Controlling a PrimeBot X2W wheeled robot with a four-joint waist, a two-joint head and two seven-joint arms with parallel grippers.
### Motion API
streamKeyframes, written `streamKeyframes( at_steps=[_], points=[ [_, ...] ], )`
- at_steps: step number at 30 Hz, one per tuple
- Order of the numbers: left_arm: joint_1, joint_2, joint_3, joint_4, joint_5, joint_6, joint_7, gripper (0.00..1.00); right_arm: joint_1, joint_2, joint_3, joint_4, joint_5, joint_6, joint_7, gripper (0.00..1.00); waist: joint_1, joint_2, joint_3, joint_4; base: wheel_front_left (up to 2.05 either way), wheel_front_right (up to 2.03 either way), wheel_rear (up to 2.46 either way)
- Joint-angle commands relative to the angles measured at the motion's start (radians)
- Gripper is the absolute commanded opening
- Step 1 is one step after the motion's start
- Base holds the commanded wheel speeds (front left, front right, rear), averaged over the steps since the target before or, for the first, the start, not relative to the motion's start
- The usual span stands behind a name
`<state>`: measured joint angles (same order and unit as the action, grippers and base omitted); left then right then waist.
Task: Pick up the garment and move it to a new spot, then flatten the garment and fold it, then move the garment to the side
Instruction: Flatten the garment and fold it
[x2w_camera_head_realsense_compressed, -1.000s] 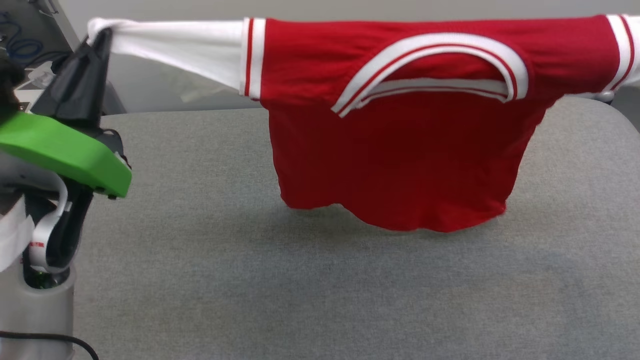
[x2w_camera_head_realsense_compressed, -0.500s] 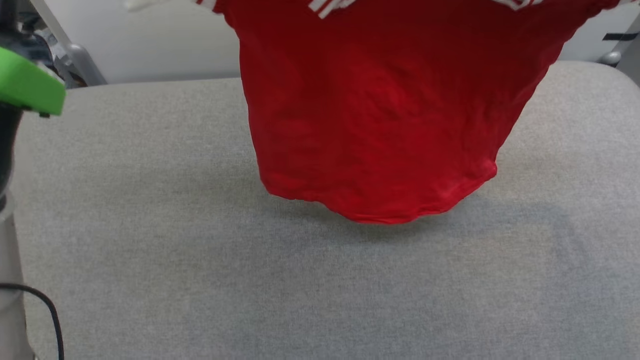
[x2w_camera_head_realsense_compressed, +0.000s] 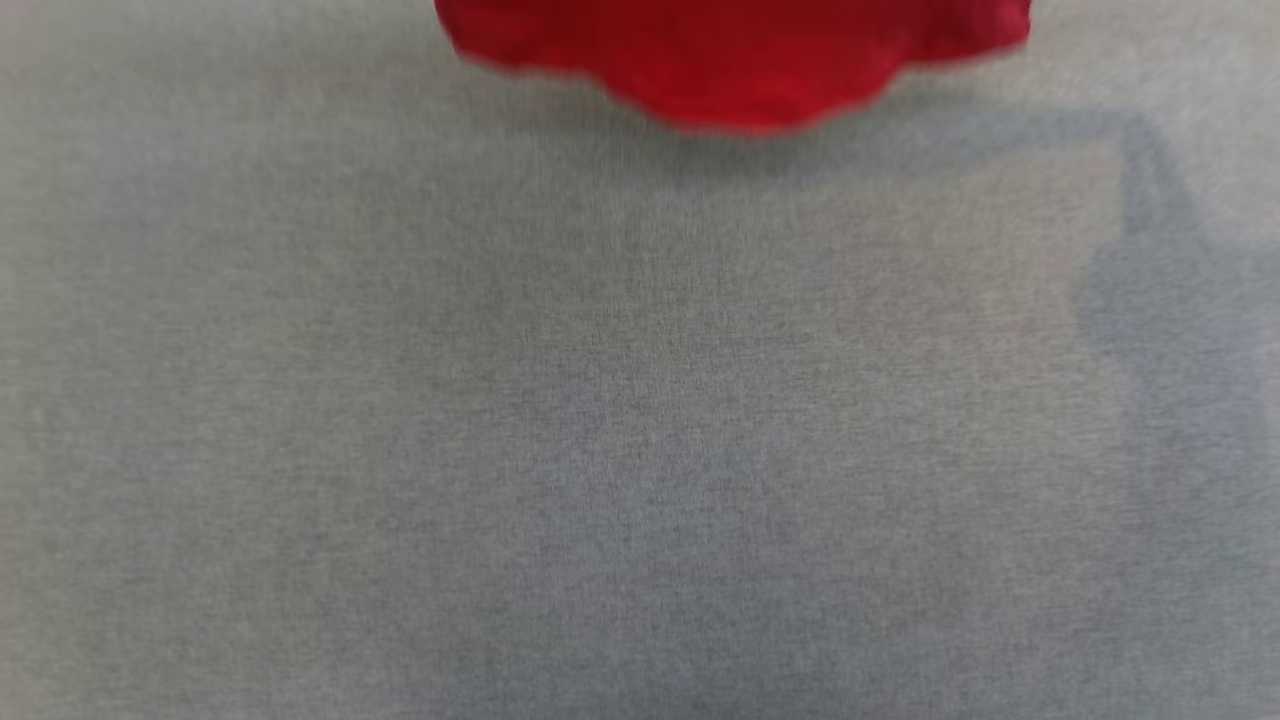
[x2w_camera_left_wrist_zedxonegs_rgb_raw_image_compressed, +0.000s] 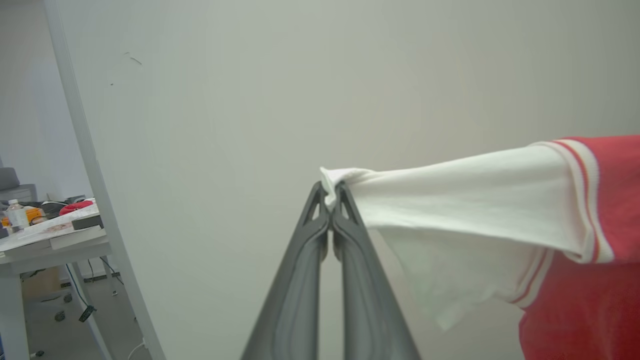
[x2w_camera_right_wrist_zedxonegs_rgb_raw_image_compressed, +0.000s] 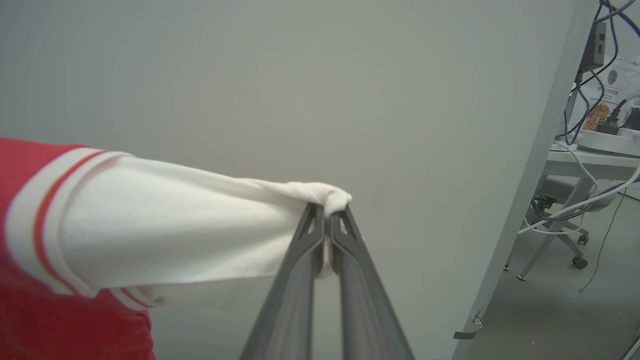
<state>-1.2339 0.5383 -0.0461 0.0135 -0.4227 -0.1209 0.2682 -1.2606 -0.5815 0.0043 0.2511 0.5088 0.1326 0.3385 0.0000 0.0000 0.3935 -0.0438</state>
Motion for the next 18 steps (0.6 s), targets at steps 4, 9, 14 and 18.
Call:
streamKeyframes(
  at_steps=[4, 9, 14, 18],
  points=[
    [-0.185, 0.007, -0.030, 0.140, 0.034, -0.004, -0.095, 0.00, -0.146, 0.038, 0.000, 0.118, -0.064, -0.002, -0.083, 0.00, 0.0000, 0.0000, 0.207, 0.001, 0.00, 0.00, 0.00],
    [-0.375, -0.009, -0.052, 0.320, 0.061, -0.006, -0.220, 0.00, -0.299, 0.105, -0.001, 0.257, -0.143, -0.002, -0.194, 0.00, 0.0000, 0.0000, 0.281, -0.004, 0.00, 0.00, 0.00],
    [-0.493, -0.028, -0.077, 0.470, 0.089, -0.007, -0.336, 0.00, -0.401, 0.159, -0.024, 0.368, -0.197, -0.002, -0.296, 0.00, 0.0000, 0.0000, 0.336, -0.002, 0.00, 0.00, 0.00],
    [-0.497, -0.050, -0.093, 0.570, 0.089, -0.007, -0.439, 0.00, -0.402, 0.199, -0.009, 0.437, -0.221, -0.002, -0.368, 0.00, 0.0000, 0.0000, 0.352, 0.004, 0.00, 0.00, 0.00]
  ],
)
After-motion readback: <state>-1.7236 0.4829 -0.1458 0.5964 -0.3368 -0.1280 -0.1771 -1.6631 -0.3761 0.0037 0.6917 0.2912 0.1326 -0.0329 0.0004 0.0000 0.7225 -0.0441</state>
